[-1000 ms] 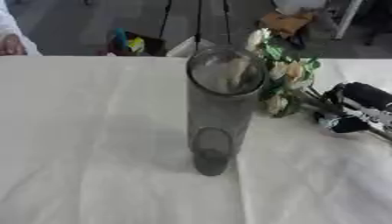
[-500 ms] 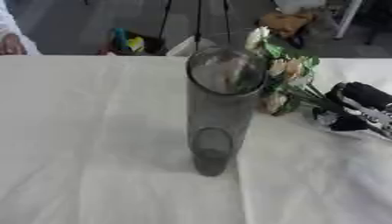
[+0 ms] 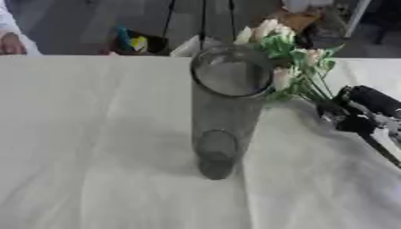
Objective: Arrange flowers into the vase.
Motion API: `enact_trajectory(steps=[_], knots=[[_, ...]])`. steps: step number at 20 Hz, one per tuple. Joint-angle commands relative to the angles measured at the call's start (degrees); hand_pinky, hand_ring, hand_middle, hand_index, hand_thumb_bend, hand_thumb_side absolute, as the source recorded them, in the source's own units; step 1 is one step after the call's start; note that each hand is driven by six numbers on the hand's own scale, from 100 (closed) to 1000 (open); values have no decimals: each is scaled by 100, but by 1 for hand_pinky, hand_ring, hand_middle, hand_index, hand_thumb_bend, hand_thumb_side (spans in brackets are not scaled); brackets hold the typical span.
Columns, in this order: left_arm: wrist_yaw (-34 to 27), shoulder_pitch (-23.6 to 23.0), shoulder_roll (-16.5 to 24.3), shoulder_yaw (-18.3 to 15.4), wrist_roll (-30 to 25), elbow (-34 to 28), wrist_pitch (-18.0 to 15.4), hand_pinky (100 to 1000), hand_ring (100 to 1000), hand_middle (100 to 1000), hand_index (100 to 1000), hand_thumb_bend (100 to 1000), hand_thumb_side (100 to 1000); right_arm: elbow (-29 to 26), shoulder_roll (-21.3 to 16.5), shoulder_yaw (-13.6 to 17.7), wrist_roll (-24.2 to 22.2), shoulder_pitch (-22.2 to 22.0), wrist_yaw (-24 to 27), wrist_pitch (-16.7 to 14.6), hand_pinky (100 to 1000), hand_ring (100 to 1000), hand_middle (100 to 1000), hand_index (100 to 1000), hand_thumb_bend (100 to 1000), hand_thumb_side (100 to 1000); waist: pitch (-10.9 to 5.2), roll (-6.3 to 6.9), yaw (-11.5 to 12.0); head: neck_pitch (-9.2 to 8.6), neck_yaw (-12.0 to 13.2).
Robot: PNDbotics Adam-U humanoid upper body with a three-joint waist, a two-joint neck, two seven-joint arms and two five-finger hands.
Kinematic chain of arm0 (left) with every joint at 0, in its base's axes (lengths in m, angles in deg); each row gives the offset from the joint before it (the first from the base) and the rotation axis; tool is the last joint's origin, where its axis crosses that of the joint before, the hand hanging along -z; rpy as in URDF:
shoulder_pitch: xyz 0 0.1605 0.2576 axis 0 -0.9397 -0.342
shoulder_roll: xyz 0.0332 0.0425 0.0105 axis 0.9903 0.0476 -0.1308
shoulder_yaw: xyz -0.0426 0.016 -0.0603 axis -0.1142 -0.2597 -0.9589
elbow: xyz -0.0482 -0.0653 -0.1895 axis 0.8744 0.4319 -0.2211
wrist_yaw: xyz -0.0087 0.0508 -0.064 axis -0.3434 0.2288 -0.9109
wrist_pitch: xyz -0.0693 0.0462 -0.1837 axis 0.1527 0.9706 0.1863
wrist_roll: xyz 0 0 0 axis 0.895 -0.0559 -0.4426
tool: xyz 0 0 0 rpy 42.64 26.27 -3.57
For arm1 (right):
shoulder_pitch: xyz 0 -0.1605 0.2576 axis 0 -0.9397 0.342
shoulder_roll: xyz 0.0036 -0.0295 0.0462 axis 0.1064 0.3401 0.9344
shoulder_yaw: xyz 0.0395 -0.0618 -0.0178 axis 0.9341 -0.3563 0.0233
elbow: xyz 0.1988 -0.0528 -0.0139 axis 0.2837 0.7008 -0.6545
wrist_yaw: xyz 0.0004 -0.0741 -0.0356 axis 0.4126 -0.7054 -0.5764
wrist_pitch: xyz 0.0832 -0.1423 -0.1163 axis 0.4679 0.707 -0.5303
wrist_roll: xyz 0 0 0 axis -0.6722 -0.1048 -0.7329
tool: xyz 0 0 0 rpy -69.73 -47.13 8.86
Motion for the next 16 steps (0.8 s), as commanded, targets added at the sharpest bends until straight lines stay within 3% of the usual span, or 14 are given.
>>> enact_trajectory(steps=[1, 3, 5, 6, 7, 11, 16], knots=[[11, 68, 22, 25, -24, -104, -5, 569, 718, 745, 920, 100, 1000, -52, -165, 55, 281, 17, -123, -19, 247, 165, 100, 386, 100, 1000, -13, -87, 5, -70, 5], [9, 69, 19, 24, -24, -104, -6, 569, 716, 743, 920, 100, 1000, -67, -166, 50, 409, -12, -195, -63, 243, 161, 100, 403, 100, 954, -8, -88, 3, -70, 9], [8, 69, 16, 22, -22, -104, -4, 567, 715, 742, 920, 100, 1000, -60, -161, 65, 507, -25, -208, -91, 224, 146, 100, 360, 100, 831, -5, -88, -1, -67, 13], [6, 70, 16, 21, -19, -104, -4, 567, 714, 741, 920, 100, 1000, -55, -150, 86, 580, -22, -168, -80, 220, 145, 100, 255, 100, 811, -5, -87, -3, -69, 15], [4, 71, 16, 20, -16, -104, -4, 567, 714, 740, 920, 100, 1000, -46, -138, 99, 653, -18, -85, -63, 220, 145, 100, 216, 100, 782, -4, -86, -3, -70, 17], [-2, 66, 18, 18, -5, -104, -2, 566, 713, 738, 921, 100, 1000, -69, -126, 118, 872, -5, 400, 31, 222, 152, 100, 131, 100, 763, -13, -81, 1, -69, 16], [-8, 64, 22, 19, 3, -104, 4, 566, 712, 735, 920, 100, 1000, -228, -150, 91, 836, 20, 1095, 168, 214, 151, 100, 114, 100, 747, -31, -80, 1, -74, 5]])
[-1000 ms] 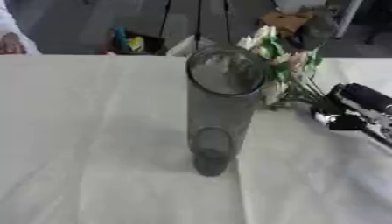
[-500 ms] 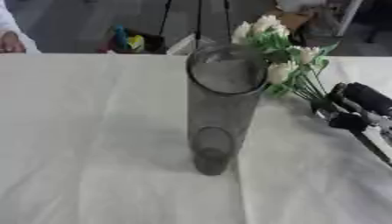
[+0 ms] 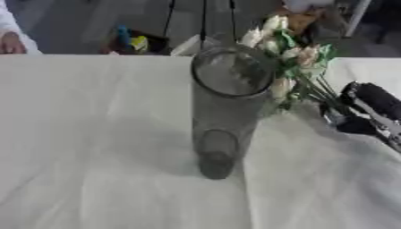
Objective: Arrange flowers into the vase.
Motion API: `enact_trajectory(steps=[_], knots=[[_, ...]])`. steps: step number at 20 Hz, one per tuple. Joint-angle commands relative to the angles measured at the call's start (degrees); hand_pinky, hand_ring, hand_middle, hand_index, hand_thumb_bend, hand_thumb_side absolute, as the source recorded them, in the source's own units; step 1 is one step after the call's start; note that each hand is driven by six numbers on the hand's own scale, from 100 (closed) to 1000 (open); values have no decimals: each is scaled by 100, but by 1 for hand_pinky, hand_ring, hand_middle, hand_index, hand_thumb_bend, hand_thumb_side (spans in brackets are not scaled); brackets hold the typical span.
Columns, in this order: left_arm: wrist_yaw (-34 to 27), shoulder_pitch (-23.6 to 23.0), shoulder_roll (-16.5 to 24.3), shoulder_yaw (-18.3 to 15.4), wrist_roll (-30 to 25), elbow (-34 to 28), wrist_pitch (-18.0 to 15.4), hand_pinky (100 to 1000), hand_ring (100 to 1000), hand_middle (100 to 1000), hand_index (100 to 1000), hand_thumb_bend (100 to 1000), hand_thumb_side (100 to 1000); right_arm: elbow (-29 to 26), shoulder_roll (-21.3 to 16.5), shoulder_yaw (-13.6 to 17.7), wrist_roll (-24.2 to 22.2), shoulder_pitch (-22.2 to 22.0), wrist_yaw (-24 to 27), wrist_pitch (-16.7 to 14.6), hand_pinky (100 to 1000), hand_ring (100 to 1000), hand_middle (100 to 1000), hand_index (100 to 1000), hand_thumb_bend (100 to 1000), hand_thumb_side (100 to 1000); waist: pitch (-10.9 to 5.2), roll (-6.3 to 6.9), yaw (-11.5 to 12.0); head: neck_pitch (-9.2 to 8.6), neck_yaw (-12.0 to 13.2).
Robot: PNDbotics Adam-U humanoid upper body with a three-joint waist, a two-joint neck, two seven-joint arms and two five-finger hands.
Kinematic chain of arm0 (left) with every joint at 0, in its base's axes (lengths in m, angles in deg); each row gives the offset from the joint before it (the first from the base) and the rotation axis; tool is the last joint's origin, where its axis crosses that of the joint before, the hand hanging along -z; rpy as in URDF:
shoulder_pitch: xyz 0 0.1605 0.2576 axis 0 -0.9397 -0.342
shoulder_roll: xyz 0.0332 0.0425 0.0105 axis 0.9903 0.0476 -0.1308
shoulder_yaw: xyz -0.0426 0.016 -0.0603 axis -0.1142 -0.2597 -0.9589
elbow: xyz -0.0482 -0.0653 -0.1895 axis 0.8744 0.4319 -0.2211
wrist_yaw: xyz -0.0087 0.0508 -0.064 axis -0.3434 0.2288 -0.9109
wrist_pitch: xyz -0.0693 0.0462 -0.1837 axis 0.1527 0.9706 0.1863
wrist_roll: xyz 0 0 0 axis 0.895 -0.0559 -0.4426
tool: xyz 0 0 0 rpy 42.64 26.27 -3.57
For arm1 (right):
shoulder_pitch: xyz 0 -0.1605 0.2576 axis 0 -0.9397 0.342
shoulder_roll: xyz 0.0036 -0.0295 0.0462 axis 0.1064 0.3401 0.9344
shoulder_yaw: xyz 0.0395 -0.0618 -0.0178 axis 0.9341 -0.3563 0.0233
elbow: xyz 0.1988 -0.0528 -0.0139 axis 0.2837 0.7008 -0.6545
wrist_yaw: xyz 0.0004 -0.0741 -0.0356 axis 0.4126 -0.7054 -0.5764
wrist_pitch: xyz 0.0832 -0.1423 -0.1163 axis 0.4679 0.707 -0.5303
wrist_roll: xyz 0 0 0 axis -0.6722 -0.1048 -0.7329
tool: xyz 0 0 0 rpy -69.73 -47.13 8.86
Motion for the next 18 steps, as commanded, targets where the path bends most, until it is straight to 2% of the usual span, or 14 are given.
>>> enact_trajectory(steps=[1, 5, 9, 13, 18], knots=[[-19, 55, 24, 18, 7, -104, 1, 566, 711, 735, 919, 100, 1000, -195, -199, 56, -36, 107, 417, 82, 212, 150, 100, 114, 100, 742, -45, -81, 4, -74, -3], [-12, 53, 28, 14, 14, -104, 8, 565, 711, 733, 918, 100, 1000, -286, -200, 79, -70, 122, 822, 127, 203, 142, 100, 116, 100, 714, -51, -85, 15, -80, 2], [1, 60, 29, 10, 28, -104, 23, 566, 711, 732, 919, 100, 1000, -401, -185, 128, 116, 132, 1360, 25, 192, 128, 100, 114, 100, 662, -51, -94, 25, -82, 10], [2, 65, 35, 9, 31, -104, 27, 566, 710, 728, 918, 100, 1000, -560, -211, 172, 260, 142, 1921, -64, 177, 114, 100, 109, 100, 581, -62, -101, 30, -75, 21], [-21, 68, 58, 5, 41, -104, 25, 567, 711, 727, 918, 100, 1000, -867, -285, 235, 192, 185, 2542, 21, 164, 103, 100, 108, 100, 499, -109, -104, 34, -67, 33]])
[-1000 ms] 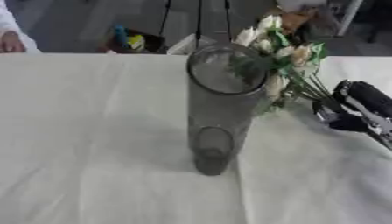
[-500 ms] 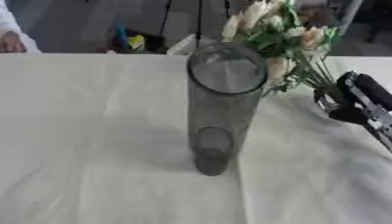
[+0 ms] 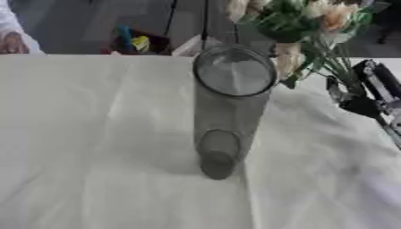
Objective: Arrange flowers into the vase.
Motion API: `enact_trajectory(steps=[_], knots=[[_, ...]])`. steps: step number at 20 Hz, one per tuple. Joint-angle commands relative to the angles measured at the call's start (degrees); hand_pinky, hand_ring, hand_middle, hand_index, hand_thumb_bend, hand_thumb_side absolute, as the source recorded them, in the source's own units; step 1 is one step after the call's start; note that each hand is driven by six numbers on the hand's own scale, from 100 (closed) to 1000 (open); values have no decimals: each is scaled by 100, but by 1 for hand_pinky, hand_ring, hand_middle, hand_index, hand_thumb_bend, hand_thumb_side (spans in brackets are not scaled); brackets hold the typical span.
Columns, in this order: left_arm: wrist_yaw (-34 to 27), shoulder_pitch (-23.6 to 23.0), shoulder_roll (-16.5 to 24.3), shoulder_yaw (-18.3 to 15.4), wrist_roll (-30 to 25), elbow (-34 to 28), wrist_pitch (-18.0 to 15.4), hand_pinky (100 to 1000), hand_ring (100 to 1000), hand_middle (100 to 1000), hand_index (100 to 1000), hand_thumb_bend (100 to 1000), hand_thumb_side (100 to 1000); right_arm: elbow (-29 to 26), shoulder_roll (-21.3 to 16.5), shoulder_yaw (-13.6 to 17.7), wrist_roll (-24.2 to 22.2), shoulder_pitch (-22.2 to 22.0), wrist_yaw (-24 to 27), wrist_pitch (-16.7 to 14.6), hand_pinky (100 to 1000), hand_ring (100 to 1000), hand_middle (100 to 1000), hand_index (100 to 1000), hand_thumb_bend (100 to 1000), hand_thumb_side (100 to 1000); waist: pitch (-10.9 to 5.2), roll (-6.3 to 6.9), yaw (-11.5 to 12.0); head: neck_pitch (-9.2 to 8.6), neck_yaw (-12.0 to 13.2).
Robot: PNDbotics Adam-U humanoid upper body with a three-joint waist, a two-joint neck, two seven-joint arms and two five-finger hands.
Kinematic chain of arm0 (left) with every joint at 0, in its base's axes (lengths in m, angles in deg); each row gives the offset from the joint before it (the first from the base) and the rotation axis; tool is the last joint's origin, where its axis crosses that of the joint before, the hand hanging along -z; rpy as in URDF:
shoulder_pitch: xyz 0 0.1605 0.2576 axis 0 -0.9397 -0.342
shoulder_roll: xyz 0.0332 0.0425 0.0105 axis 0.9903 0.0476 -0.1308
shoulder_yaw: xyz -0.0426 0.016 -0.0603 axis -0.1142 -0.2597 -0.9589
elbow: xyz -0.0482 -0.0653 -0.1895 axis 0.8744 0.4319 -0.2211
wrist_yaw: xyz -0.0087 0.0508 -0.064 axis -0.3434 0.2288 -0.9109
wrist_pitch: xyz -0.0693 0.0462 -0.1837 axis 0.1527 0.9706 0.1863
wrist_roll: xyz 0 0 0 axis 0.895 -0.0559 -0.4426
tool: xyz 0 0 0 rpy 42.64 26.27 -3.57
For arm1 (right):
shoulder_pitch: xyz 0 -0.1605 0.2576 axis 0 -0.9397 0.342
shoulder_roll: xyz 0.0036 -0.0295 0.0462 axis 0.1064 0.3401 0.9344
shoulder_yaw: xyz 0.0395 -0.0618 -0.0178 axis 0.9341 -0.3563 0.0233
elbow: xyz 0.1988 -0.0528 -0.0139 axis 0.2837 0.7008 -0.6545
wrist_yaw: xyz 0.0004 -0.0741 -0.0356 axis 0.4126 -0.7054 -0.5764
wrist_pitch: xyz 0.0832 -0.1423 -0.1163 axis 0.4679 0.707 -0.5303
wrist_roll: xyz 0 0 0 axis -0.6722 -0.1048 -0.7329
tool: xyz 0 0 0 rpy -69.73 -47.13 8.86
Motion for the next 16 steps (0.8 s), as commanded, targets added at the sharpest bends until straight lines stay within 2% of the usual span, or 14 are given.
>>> enact_trajectory(steps=[1, 9, 12, 13, 16], knots=[[-28, 53, 62, 5, 17, -104, 0, 567, 711, 727, 918, 100, 1000, -313, -295, 137, -35, 124, 415, 68, 157, 100, 100, 108, 100, 477, -122, -105, 0, -64, 20], [-78, 51, 100, -1, 25, -104, 12, 568, 710, 724, 918, 100, 1000, -732, -349, 217, -200, 197, 1240, 232, 138, 100, 100, 108, 100, 405, -222, -113, -16, -42, 52], [-93, 53, 111, -2, 25, -104, 16, 568, 710, 723, 918, 100, 1000, -863, -358, 218, -288, 238, 1499, 335, 135, 100, 100, 108, 100, 391, -243, -118, -27, -35, 73], [-98, 53, 118, -2, 26, -104, 16, 568, 710, 722, 918, 100, 1000, -924, -347, 228, -299, 286, 1594, 368, 124, 100, 100, 108, 100, 356, -264, -120, -25, -27, 79], [-116, 50, 141, -4, 34, -104, 18, 568, 709, 721, 917, 100, 1000, -1097, -328, 238, -332, 425, 1926, 550, 114, 100, 100, 109, 100, 326, -309, -130, -19, -9, 101]])
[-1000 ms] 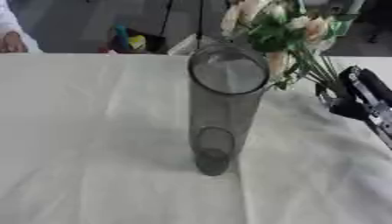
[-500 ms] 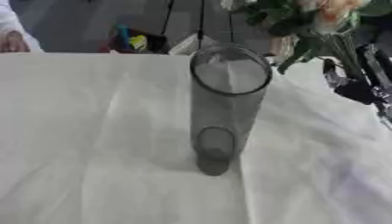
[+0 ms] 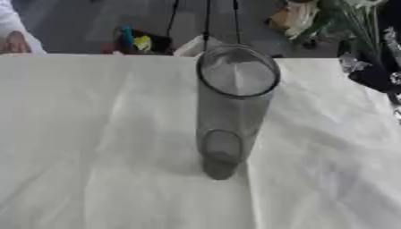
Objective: Arrange flowers into the vase.
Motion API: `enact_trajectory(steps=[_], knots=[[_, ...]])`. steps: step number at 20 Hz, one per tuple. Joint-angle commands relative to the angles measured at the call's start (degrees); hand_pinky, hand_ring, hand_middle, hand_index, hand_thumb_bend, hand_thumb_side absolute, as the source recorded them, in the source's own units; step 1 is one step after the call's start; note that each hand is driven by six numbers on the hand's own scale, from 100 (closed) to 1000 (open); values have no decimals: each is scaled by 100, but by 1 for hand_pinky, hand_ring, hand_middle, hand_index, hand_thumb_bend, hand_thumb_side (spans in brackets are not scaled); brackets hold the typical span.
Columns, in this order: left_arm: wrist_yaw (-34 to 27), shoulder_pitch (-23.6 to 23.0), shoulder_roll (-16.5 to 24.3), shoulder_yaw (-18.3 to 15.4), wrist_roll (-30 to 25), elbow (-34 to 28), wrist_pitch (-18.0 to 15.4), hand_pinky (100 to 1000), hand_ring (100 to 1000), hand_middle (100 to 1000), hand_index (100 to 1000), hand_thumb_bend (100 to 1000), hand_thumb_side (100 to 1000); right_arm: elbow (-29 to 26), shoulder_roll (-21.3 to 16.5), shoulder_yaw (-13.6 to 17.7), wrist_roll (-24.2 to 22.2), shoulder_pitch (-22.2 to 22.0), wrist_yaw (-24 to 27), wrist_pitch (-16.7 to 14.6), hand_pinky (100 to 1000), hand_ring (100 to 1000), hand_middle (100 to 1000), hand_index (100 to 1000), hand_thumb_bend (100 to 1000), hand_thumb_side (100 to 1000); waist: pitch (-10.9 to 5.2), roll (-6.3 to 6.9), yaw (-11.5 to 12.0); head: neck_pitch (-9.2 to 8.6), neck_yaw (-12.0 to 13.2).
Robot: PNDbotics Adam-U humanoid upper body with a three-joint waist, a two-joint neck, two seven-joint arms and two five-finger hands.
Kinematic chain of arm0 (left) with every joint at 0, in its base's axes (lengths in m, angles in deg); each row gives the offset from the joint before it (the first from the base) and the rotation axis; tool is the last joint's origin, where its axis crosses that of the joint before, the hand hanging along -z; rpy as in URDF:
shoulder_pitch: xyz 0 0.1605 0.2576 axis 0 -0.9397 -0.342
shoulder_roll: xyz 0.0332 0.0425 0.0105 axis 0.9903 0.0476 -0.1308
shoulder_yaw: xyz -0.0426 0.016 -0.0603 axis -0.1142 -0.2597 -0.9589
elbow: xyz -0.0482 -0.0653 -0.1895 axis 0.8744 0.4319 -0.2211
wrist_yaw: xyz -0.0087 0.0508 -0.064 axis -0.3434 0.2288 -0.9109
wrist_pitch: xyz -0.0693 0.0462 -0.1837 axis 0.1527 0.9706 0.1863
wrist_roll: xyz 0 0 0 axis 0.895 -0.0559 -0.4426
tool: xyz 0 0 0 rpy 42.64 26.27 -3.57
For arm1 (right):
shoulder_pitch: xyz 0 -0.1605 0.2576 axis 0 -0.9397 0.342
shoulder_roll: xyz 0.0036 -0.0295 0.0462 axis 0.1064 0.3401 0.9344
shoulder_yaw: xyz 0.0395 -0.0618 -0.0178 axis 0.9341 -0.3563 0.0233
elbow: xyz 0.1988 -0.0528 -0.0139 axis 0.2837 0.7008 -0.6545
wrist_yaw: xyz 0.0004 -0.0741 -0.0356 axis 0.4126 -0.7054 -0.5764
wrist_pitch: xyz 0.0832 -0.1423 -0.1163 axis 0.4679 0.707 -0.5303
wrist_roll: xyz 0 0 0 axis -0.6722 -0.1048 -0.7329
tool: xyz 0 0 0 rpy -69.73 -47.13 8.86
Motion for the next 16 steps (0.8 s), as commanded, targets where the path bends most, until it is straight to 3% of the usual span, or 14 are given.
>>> enact_trajectory(steps=[1, 16], knots=[[-46, 40, 139, -3, 21, -104, 3, 568, 709, 721, 917, 100, 1000, -290, -252, 100, -22, 210, 370, 194, 113, 100, 100, 109, 100, 322, -248, -102, -1, -7, 34], [-124, 19, 235, 24, 12, -104, 50, 567, 705, 713, 915, 100, 1000, -764, 28, -94, 97, 1183, 1347, 993, 100, 100, 100, 110, 100, 206, -441, -207, 58, 83, -2]])
